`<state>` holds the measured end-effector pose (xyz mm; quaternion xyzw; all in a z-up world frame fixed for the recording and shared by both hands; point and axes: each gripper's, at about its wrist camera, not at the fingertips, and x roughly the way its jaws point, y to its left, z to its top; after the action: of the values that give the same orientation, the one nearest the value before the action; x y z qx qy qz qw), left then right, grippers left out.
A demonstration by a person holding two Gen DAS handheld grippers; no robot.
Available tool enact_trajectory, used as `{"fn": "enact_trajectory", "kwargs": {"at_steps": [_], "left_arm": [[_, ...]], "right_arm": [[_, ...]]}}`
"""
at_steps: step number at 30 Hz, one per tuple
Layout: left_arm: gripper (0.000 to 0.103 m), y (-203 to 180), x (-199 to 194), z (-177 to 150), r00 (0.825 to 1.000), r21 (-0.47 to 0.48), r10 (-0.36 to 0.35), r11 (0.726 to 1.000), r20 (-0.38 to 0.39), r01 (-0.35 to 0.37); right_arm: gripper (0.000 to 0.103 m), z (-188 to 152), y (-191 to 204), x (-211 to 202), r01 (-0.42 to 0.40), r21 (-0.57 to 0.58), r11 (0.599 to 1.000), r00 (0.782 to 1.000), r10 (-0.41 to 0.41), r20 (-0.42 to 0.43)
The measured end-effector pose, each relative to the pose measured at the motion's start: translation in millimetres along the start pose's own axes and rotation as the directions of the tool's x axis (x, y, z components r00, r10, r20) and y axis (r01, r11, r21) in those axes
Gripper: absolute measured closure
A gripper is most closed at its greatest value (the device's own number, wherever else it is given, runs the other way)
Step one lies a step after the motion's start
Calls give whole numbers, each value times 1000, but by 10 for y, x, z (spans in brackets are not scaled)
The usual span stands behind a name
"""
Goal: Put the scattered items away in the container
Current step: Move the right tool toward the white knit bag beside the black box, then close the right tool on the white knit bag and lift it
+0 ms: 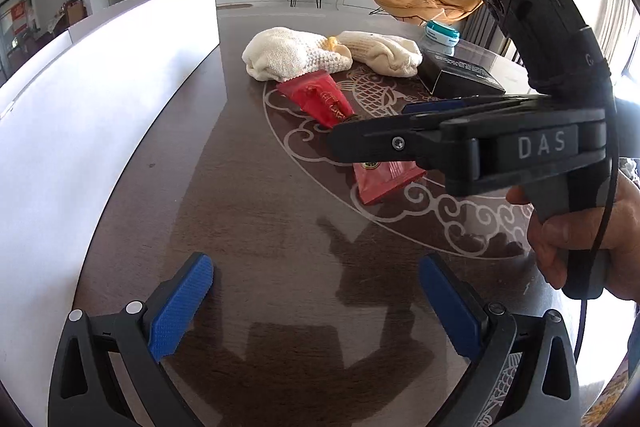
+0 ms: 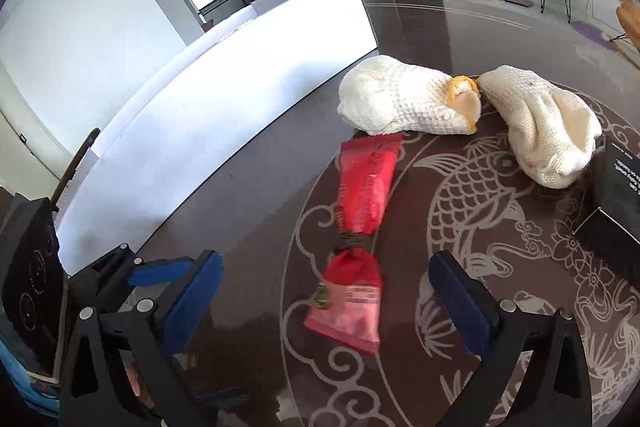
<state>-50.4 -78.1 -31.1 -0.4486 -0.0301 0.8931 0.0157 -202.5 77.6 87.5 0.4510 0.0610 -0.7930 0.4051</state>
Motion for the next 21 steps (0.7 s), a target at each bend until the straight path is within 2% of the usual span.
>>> {"fn": "enact_trajectory", "kwargs": {"at_steps": [3,8,11,13,14,15,16,18,21], "left_arm": [[0,-1,2,0,1000,1,-4,1000,1,4],[0,6,1,-7,1000,-2,-10,1000,4,10],[0,20,14,0,1000,-3,-16,1000,5,16],[0,35,8,1,1000,-6,-25,1000,8,25],[0,42,8,3,1000,-10,-28,1000,9,28],[0,43,7,5,1000,-11,-29,1000,10,29],[0,43,9,2,1000,-11,-29,1000,10,29],[0,37,17,6,1000,-8,-25,1000,9,25],[0,11,22,0,1000,0,-14,1000,4,14]], "right_arm": [[0,-17,-213,-62,140,49,989,989,-142,32],[0,116,-578,-77,248,183,951,964,-261,51],[0,189,-712,-91,239,221,946,964,-258,61],[0,212,-790,-160,174,251,952,976,-201,85],[0,196,-842,-205,115,270,956,983,-149,108],[0,133,-912,-264,70,295,953,984,-114,135],[0,111,-1001,-305,59,320,945,982,-113,152],[0,115,-1069,-337,103,352,930,973,-167,158],[0,273,-1073,-241,160,328,931,968,-213,132]]}}
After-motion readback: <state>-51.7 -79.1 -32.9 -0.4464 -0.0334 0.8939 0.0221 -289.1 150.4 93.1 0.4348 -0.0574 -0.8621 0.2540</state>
